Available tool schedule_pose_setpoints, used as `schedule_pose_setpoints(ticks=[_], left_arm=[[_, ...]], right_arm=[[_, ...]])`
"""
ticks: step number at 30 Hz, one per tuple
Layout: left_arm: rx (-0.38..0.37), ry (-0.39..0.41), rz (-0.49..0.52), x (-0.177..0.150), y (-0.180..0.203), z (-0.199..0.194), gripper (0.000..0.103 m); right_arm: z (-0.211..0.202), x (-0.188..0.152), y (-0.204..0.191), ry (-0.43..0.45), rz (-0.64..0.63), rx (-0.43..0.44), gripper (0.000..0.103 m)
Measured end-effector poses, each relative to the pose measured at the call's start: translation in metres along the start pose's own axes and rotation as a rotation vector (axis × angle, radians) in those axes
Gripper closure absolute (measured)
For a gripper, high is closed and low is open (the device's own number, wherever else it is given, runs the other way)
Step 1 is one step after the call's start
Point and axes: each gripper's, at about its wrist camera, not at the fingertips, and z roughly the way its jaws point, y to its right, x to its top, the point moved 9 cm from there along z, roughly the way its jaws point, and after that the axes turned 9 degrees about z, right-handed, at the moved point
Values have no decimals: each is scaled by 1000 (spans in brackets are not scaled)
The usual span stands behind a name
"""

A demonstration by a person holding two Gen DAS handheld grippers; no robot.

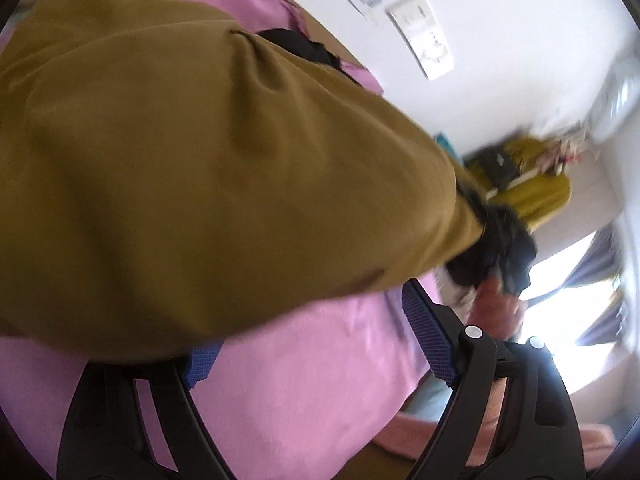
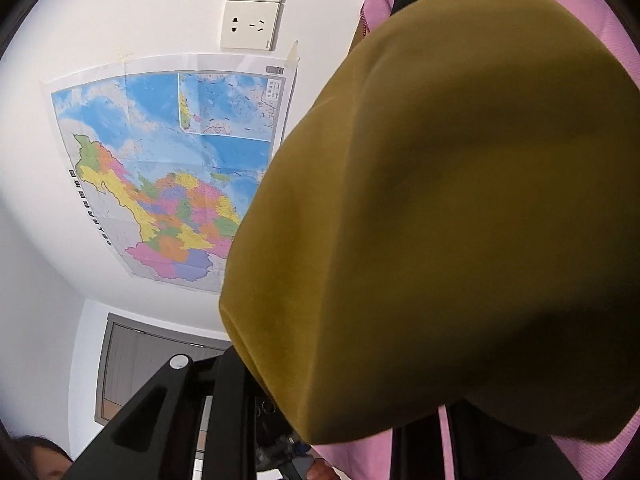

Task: Fold large clothes
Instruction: 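Grasp the olive jacket bundle with both grippers and lift it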

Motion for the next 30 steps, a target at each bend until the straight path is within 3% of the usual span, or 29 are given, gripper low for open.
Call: schedule_pose_setpoints(ticks=[5, 9, 13, 16, 20, 21, 23, 26, 28, 30], left_arm=[[-70, 80, -95, 12, -10, -8, 21], [-74, 135, -150, 22, -16, -11, 23], [3, 251, -158, 38, -21, -22, 28], [130, 300, -78, 44, -18, -31, 33], [156, 272, -62, 40, -27, -28, 28], [156, 257, -86, 36, -35, -29, 22], [138, 267, -111, 36, -45, -35, 24], [97, 274, -135, 34, -48, -45, 24], [62, 290, -163, 33, -52, -52, 24], [49, 292, -180, 34, -52, -52, 24]], right_arm=[[0, -2, -1, -4, -9, 8, 79], [0, -2, 0, -7, 2, 16, 79], [2, -4, -3, -6, -13, 23, 79], [5, -6, 1, -12, -15, 16, 79], [4, -9, 14, -12, -15, -21, 79], [4, -10, 16, -13, -21, -35, 77], [5, -13, 24, -13, -23, -71, 72], [2, -18, 29, 2, -70, -131, 54], [-6, -18, 28, 33, -99, -155, 34], [-10, -18, 20, 49, -122, -149, 28]])
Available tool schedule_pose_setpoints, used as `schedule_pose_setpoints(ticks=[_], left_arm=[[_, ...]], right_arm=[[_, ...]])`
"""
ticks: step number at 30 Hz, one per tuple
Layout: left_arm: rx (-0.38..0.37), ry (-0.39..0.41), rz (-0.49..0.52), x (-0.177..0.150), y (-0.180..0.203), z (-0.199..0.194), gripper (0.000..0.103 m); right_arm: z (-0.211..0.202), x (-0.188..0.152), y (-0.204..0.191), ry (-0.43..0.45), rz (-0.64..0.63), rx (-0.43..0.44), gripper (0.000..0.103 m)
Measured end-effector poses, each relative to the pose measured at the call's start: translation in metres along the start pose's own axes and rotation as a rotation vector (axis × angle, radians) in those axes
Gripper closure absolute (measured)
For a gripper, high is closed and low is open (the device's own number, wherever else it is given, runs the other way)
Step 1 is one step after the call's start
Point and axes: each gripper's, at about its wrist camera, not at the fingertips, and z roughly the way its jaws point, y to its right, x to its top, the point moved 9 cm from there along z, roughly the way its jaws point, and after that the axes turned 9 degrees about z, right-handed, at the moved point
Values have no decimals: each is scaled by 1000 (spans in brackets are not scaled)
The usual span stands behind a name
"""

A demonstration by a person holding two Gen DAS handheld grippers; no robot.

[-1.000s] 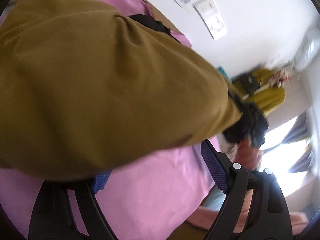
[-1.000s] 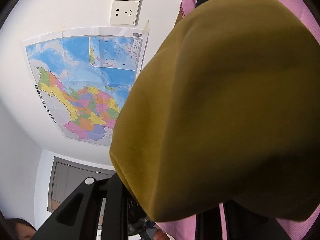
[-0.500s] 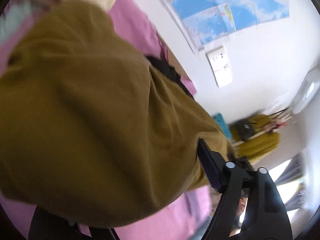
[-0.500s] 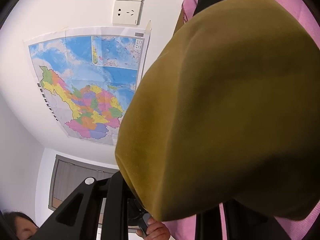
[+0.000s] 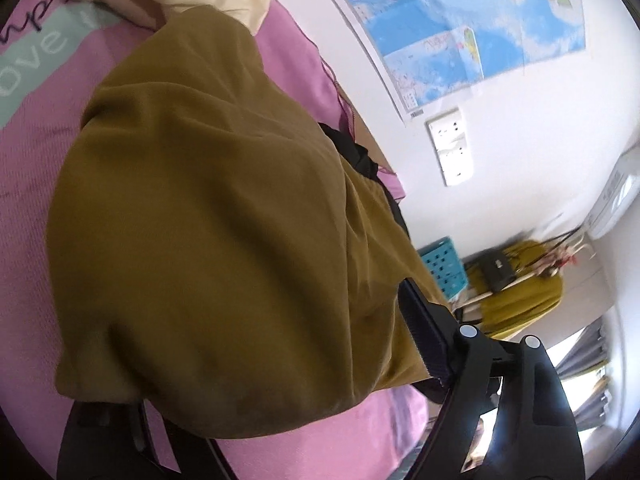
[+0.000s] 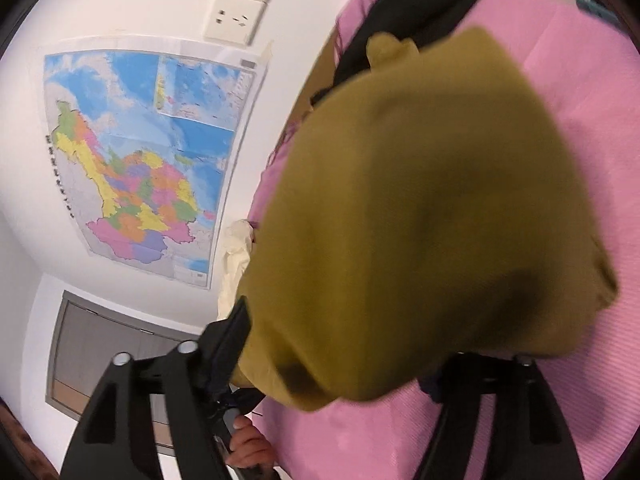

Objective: Fold large clothes

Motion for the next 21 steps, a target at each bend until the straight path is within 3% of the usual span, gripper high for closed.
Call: schedule_pose_setpoints(ticks=[5, 9, 12, 14, 15, 16, 17, 19, 20, 21], left_arm=[[65, -18, 36, 6, 4, 14, 17], [132, -44, 43, 7, -2, 21, 18], [202, -69, 77, 6, -3, 27, 20], [214, -73, 86, 7, -5, 27, 22], [216, -76, 82, 7, -6, 27, 27], [225, -83, 77, 7, -9, 26, 31], [232, -92, 81, 7, -11, 26, 38], [224, -106, 96, 8, -11, 25, 40], [216, -111, 95, 7, -11, 25, 39], [190, -119, 83, 8, -12, 26, 27]], right_arm=[[19, 21, -6, 73, -27, -65, 23], [31, 27, -15, 148, -8, -68, 5], [48, 32, -15, 177, -37, -166, 5], [56, 36, -15, 182, -48, -193, 15], [60, 36, -9, 169, -26, -181, 42], [65, 36, -6, 148, 2, -149, 51], [67, 37, -4, 140, 8, -131, 54], [64, 34, -1, 136, -17, -126, 60], [66, 32, -4, 131, -20, -121, 60], [70, 33, -6, 123, -16, -113, 60]])
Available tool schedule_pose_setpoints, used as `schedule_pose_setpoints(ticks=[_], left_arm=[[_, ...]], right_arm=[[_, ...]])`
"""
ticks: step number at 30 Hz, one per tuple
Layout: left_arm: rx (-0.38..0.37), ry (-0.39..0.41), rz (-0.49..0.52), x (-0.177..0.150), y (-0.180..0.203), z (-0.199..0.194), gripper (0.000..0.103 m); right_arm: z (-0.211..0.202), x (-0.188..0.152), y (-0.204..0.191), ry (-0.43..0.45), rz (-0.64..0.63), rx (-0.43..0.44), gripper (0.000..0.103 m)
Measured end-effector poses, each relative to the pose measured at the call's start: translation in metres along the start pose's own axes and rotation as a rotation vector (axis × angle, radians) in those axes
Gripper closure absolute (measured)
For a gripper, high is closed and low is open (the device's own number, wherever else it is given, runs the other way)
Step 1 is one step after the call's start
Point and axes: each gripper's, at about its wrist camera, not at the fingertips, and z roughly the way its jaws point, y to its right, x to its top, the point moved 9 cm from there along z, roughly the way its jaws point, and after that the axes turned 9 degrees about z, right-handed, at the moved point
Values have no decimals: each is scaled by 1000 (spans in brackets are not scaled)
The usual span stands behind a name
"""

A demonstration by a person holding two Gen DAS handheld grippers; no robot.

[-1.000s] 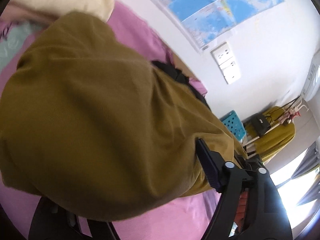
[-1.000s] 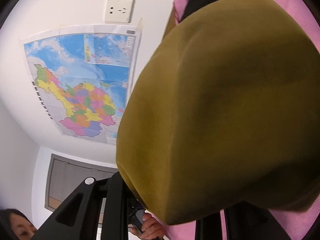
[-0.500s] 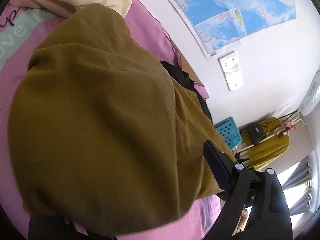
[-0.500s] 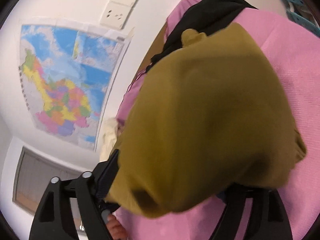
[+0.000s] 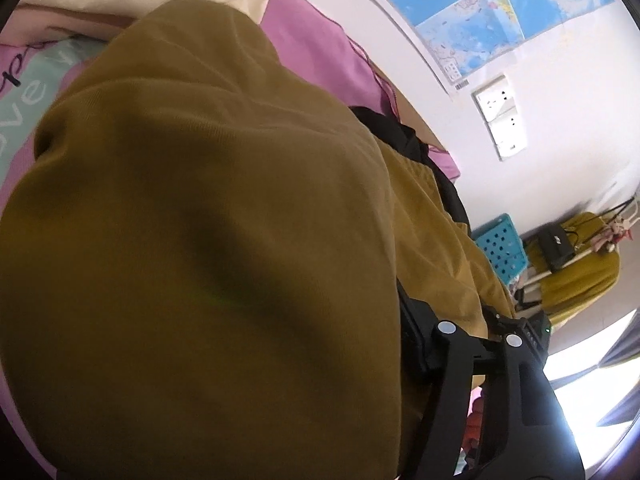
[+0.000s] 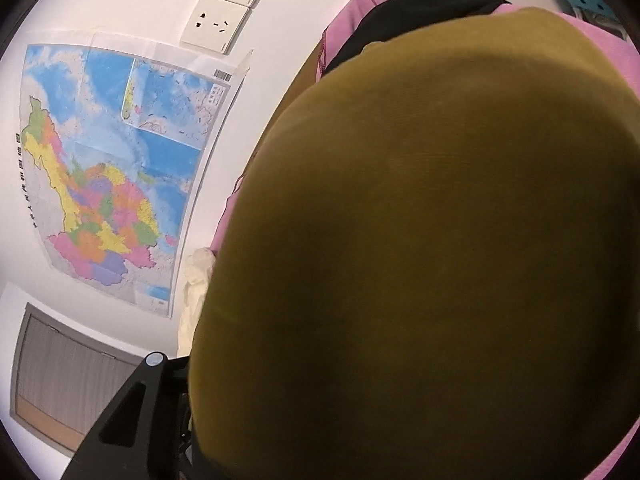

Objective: Fold large clothes

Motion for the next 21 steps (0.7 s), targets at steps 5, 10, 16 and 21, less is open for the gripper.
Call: schedule_pose_setpoints(ticks=[5, 10, 16, 21], left_arm=[[-42, -4, -26, 7, 3, 3, 23], [-29, -37, -23, 7, -2, 5, 58], [-25, -26, 67, 12, 20, -12, 72], [-45, -2, 134, 15, 42, -29, 73]], right_arm=[[3, 0, 2, -35, 54, 51, 53], [5, 2, -4, -37, 18, 54, 67], [-9, 1, -36, -12, -103, 62, 78], [-29, 0, -74, 18, -230, 77, 79]])
